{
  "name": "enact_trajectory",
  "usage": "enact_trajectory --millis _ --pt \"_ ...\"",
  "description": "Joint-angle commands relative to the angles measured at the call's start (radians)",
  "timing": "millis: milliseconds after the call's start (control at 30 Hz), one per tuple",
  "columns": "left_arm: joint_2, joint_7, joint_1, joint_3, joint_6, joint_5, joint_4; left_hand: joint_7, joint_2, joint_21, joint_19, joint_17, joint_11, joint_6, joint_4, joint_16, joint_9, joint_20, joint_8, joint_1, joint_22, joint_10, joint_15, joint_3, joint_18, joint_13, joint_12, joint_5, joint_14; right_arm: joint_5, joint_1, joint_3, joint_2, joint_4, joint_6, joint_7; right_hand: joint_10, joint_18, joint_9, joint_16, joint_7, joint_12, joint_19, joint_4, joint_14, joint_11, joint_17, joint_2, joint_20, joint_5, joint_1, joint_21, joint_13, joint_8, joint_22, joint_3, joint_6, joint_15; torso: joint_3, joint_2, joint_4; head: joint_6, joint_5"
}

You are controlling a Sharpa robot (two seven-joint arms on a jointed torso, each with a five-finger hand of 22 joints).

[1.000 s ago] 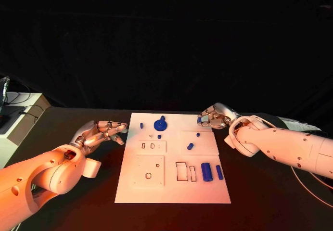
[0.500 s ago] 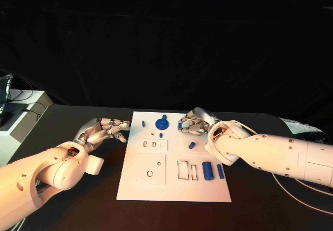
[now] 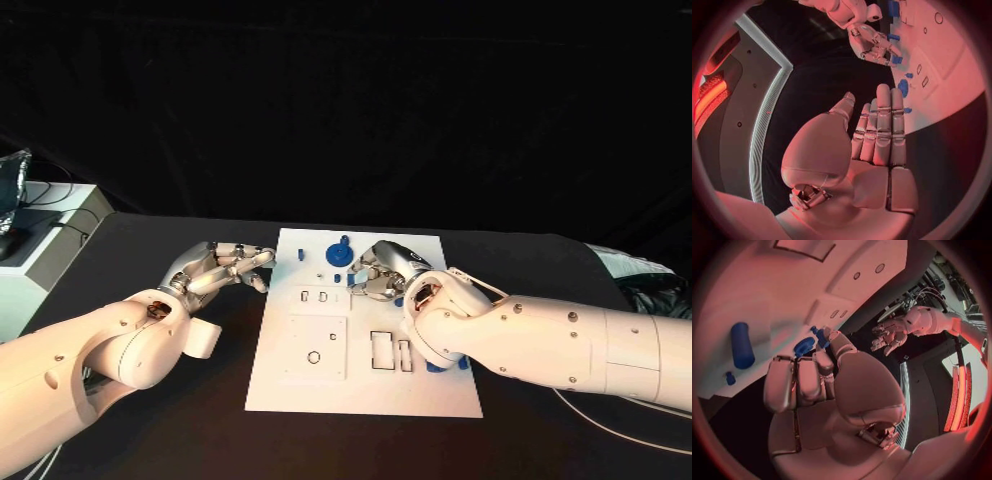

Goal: Assemble the parts on the task board

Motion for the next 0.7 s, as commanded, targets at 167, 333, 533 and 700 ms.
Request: enact_trajectory --millis 167,333,533,700 --pt "0.004 0.001 0.0 0.001 0.022 -0.002 0.0 0.002 0.002 0.006 -0.007 -0.001 0.003 -0.004 0.001 0.006 -0.001 -0.001 -0.003 -0.006 -0.001 -0.007 0.002 0.006 0.014 0.001 -0.003 0.001 -0.005 -0.094 -0.019 -0.001 0.021 0.0 -0.003 -0.052 0.003 -0.012 0.001 -0.003 0.01 -0.004 0.044 -0.001 0.004 -0.005 -0.001 -0.003 -0.007 0.007 -0.01 -0.007 0.001 0.004 0.178 -0.001 0.015 -0.005 0.0021 0.0 0.0001 -0.006 0.001" --pt "0.005 0.0 0.0 0.001 0.023 -0.002 -0.001 0.002 0.002 0.006 -0.007 -0.001 0.003 -0.004 0.001 0.006 -0.001 -0.001 -0.003 -0.006 -0.001 -0.007 0.002 0.006 0.014 0.001 -0.003 0.001 -0.005 -0.106 -0.025 -0.002 0.031 -0.002 -0.004 -0.056 0.002 -0.013 0.001 -0.003 0.01 -0.005 0.044 -0.001 0.004 -0.005 -0.002 -0.005 -0.007 0.007 -0.011 -0.006 0.001 0.004 0.178 0.0 0.015 -0.005 0.0024 0.001 -0.0005 -0.009 0.003" --pt "0.005 -0.001 0.0 0.001 0.026 -0.002 -0.001 0.003 0.002 0.008 -0.007 -0.002 0.003 -0.005 0.001 0.005 -0.001 -0.001 -0.003 -0.005 -0.006 -0.008 0.003 0.003 0.015 0.001 -0.003 0.001 -0.005 -0.122 -0.03 -0.002 0.043 -0.008 0.001 -0.065 0.001 -0.012 0.001 -0.003 0.01 -0.007 0.044 0.0 0.004 -0.005 -0.003 -0.01 -0.007 0.013 -0.014 -0.007 0.001 0.004 0.178 0.0 0.015 -0.005 0.0023 0.0 -0.0013 -0.009 0.0" --pt "0.004 -0.002 0.0 0.001 0.026 -0.002 -0.001 0.003 0.002 0.008 -0.007 -0.002 0.003 -0.005 0.001 0.005 -0.001 -0.001 -0.003 -0.005 -0.006 -0.008 0.003 0.003 0.015 0.001 -0.003 0.001 -0.005 -0.143 -0.033 -0.002 0.047 -0.015 0.004 -0.077 0.001 -0.012 0.001 -0.004 0.01 -0.006 0.044 0.001 0.003 -0.005 -0.005 -0.013 -0.007 0.014 -0.016 -0.008 0.001 0.004 0.177 -0.001 0.015 -0.005 0.002 0.001 -0.0011 -0.013 0.001"
